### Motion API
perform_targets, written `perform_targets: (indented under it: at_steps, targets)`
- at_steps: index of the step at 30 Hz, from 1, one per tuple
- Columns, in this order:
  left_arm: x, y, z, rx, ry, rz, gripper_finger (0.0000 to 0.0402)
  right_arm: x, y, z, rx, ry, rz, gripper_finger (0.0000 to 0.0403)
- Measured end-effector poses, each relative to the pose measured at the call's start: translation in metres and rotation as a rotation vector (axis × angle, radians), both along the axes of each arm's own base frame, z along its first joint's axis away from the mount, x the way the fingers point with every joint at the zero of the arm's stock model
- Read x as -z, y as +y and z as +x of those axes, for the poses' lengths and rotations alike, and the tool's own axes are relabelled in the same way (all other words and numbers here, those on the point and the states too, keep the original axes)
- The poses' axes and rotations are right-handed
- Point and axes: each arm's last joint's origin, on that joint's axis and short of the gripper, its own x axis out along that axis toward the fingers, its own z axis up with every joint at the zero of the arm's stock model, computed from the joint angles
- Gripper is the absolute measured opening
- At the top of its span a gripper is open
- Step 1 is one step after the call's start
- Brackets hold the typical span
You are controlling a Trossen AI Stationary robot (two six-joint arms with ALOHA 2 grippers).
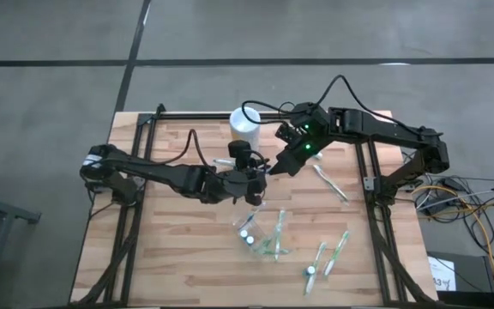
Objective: Pick & Place toothbrushing station
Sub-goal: Put the blue toothbrush into the left section of the transparent organizer
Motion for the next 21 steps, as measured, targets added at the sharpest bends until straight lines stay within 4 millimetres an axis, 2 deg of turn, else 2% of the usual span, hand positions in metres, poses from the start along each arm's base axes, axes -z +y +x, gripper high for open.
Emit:
perform_targets:
  at_steps: [7, 21]
  targets:
    - [-0.0001, -0.0034, 0.0017, 0.101, -0.007, -0.047, 0.0085, 0.0032, -0.0019, -0.0011, 0.021, 0.023, -0.053, 0.0023]
    - [-0.0029, -0.0045, 0.0031, 0.134, -0.039, -0.064, 0.0085, 0.0045, -0.0019, -0.0023, 0.011, 0.033, -0.08, 0.0023]
